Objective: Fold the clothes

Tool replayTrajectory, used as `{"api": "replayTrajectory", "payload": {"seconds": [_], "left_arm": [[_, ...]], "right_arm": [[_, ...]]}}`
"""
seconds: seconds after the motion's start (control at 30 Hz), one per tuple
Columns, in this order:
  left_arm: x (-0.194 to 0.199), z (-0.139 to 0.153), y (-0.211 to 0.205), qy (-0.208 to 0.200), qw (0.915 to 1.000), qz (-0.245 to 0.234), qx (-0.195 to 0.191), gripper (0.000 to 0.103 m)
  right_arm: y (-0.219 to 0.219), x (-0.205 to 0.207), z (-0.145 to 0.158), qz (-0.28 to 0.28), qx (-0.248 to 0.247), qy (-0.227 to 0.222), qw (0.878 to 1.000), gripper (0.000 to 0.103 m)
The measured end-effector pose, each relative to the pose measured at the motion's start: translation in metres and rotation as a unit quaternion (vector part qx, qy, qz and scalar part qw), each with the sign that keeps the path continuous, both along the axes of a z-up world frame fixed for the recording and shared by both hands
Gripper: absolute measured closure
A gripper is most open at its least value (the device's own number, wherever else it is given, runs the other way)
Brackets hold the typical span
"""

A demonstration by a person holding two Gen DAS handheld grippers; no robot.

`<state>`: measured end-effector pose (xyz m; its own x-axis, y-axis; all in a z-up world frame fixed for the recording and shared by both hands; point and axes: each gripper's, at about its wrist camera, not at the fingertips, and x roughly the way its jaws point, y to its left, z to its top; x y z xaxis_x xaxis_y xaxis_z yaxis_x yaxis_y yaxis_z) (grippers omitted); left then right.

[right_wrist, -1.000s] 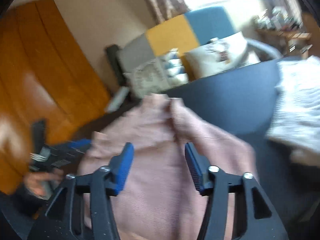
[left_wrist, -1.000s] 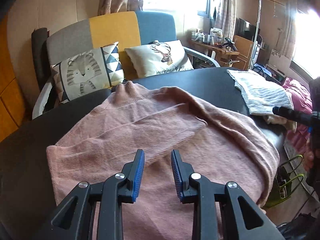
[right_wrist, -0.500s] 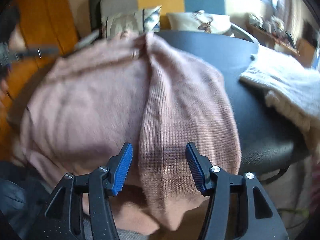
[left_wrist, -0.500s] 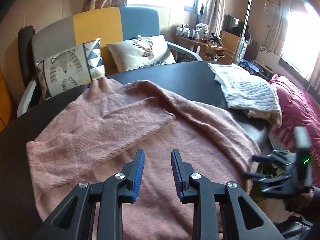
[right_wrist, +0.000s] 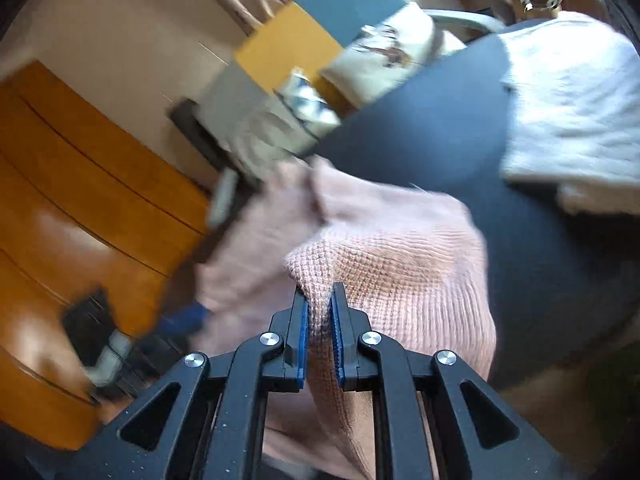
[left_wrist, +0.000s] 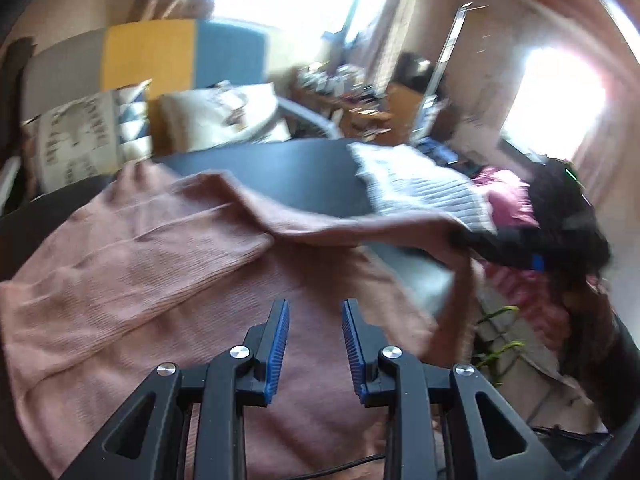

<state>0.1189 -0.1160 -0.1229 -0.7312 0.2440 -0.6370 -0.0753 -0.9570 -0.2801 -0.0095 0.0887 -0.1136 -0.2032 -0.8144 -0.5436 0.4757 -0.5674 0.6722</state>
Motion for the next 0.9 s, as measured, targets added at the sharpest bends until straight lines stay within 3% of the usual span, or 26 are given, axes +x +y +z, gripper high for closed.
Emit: {"api": "replayTrajectory", "payload": {"seconds": [0.1,0.23,0.4,0.57,0.7,0.83,0.9], "left_arm": [[0.006,0.005,0.004,0.021,0.9995,-0.022,0.01,0.076],[0.014,-0.003,-0.008,0.017,0.9996,-0.001,0.02,0.074],[0.024,-0.013,-0.024,0.013,0.999,0.026,0.033,0.07],[0.033,-0.022,-0.039,0.008,0.9975,0.053,0.046,0.057],[0.038,-0.025,-0.037,0.014,0.9965,0.061,0.055,0.052],[0.039,-0.027,-0.018,0.019,0.9971,0.057,0.046,0.029],[0.035,-0.035,-0.013,0.002,0.997,0.066,0.041,0.028]], "right_arm": [[-0.033,-0.006,0.019,0.027,-0.043,-0.004,0.999,0.092],[-0.086,-0.009,0.033,0.057,-0.055,0.004,0.997,0.092],[-0.131,-0.015,0.03,0.071,-0.064,-0.016,0.995,0.092],[-0.15,-0.013,0.03,0.073,-0.06,-0.025,0.995,0.092],[-0.162,-0.014,0.033,0.079,-0.056,-0.025,0.995,0.092],[-0.173,-0.01,0.034,0.088,-0.058,-0.028,0.994,0.092],[-0.176,-0.005,0.037,0.095,-0.063,-0.026,0.993,0.092]]}}
